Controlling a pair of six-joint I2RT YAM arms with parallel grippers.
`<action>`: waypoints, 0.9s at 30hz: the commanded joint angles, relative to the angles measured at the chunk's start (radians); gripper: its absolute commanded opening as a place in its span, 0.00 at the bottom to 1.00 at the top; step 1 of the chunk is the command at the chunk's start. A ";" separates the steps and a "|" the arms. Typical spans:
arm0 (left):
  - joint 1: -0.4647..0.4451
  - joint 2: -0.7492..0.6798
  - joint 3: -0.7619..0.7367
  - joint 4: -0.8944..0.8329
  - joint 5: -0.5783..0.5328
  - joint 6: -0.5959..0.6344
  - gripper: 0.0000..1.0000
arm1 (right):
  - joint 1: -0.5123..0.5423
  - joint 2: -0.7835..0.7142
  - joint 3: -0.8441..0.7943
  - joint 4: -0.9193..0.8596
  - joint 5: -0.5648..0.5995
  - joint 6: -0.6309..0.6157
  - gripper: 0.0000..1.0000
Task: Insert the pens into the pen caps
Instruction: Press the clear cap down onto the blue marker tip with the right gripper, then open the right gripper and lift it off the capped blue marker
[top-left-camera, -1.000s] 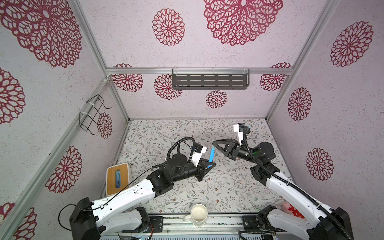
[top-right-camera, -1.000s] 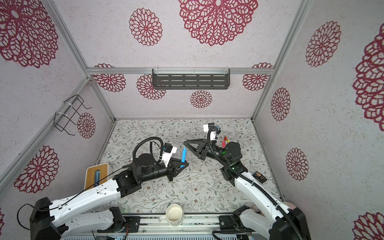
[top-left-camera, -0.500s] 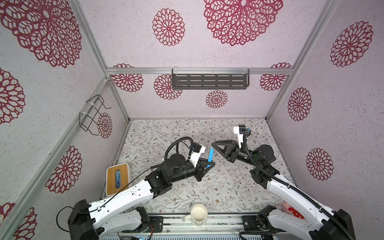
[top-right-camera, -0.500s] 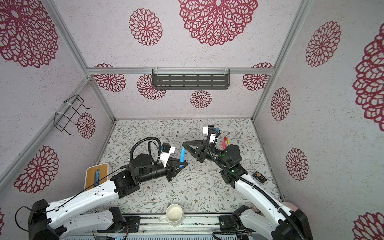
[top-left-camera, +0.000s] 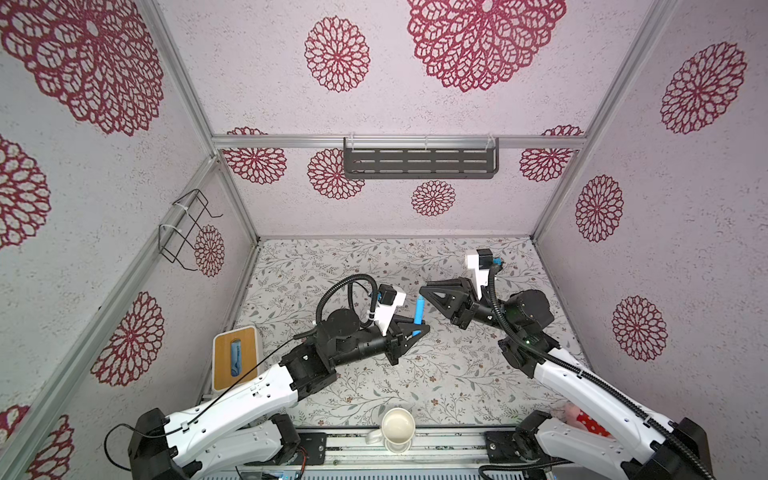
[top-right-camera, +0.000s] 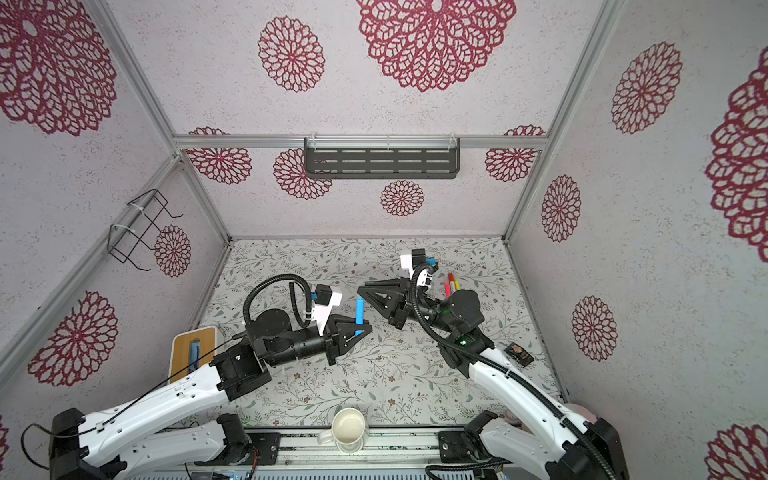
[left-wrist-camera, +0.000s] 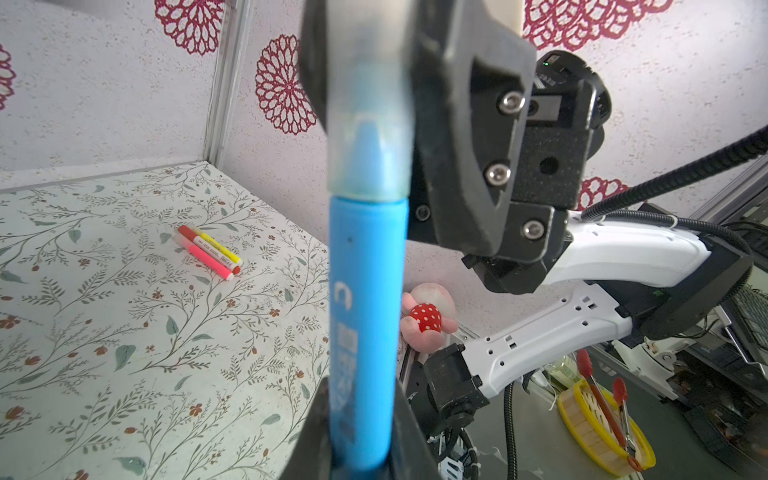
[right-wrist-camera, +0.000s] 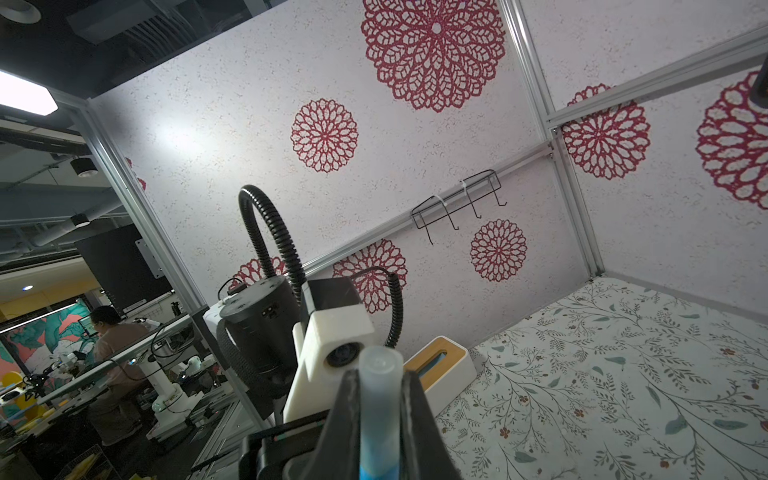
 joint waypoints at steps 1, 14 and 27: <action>0.011 -0.029 0.016 0.101 -0.016 0.029 0.00 | 0.033 0.000 0.007 -0.083 -0.107 -0.042 0.17; 0.010 -0.060 0.002 -0.002 -0.090 0.082 0.00 | 0.058 -0.075 0.036 -0.278 -0.013 -0.144 0.58; 0.007 -0.080 -0.025 -0.063 -0.129 0.089 0.00 | 0.057 -0.072 0.282 -0.696 0.254 -0.322 0.60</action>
